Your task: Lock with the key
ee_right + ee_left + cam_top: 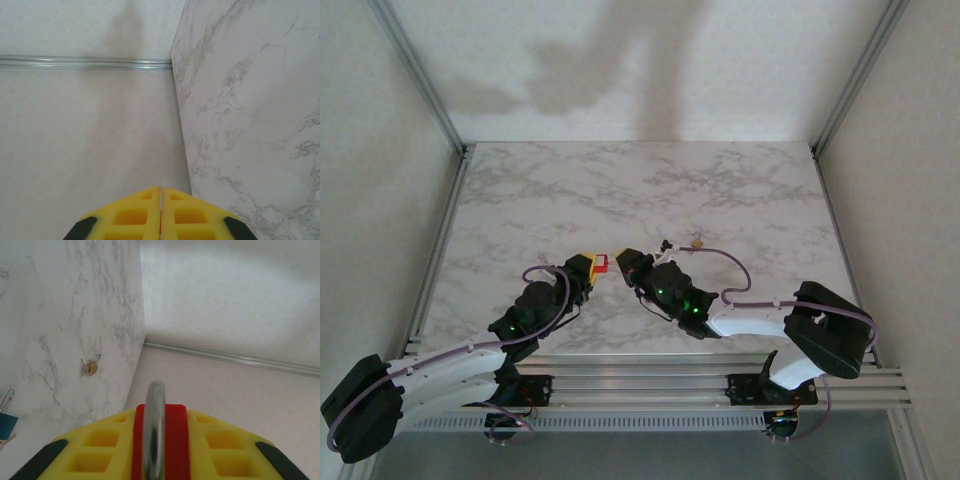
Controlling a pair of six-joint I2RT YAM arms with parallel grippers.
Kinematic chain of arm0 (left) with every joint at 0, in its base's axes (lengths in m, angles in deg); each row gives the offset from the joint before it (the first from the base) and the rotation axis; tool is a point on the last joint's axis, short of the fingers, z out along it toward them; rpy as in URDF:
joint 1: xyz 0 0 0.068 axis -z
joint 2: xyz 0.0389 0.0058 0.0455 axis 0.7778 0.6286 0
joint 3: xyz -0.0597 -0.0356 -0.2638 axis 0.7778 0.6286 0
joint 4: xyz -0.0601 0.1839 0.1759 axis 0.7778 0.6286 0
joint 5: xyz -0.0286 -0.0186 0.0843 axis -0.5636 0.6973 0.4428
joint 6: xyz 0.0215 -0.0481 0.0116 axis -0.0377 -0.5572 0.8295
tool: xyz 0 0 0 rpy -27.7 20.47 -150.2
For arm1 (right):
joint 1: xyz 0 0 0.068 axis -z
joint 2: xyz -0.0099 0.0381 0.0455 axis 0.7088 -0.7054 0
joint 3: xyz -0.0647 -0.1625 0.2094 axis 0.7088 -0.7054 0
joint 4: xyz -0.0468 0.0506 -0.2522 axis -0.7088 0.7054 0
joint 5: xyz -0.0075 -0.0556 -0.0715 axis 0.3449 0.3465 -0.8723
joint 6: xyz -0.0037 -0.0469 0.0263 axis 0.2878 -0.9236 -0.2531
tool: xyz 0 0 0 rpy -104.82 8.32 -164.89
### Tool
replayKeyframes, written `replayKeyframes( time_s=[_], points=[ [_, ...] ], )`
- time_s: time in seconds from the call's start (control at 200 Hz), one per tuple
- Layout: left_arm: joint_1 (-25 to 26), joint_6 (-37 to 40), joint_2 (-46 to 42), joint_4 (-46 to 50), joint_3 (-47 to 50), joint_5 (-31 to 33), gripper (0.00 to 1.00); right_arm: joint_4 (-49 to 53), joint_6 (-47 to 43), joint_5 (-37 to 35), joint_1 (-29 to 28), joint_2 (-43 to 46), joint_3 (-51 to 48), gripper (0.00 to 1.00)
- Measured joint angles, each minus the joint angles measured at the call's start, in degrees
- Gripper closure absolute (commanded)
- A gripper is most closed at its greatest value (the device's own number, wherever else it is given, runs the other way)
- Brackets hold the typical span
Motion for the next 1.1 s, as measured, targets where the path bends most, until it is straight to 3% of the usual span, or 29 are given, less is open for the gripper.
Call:
replayKeyframes(
  time_s=[0.461, 0.721, 1.101],
  points=[
    [0.2, 0.0, 0.0, 0.0, -0.1, -1.3, 1.00, 0.5, 0.0, 0.1, 0.0, 1.5, -1.1, 1.00],
    [-1.1, 0.2, -0.1, 1.2, -0.1, 6.3, 1.00, 3.9, -0.5, -7.5, 4.2, 3.2, -4.0, 1.00],
    [-2.4, 2.4, -1.1, 2.0, 0.4, 7.1, 1.00, 8.2, -4.1, -7.8, 6.5, 9.3, -5.8, 1.00]
  ],
)
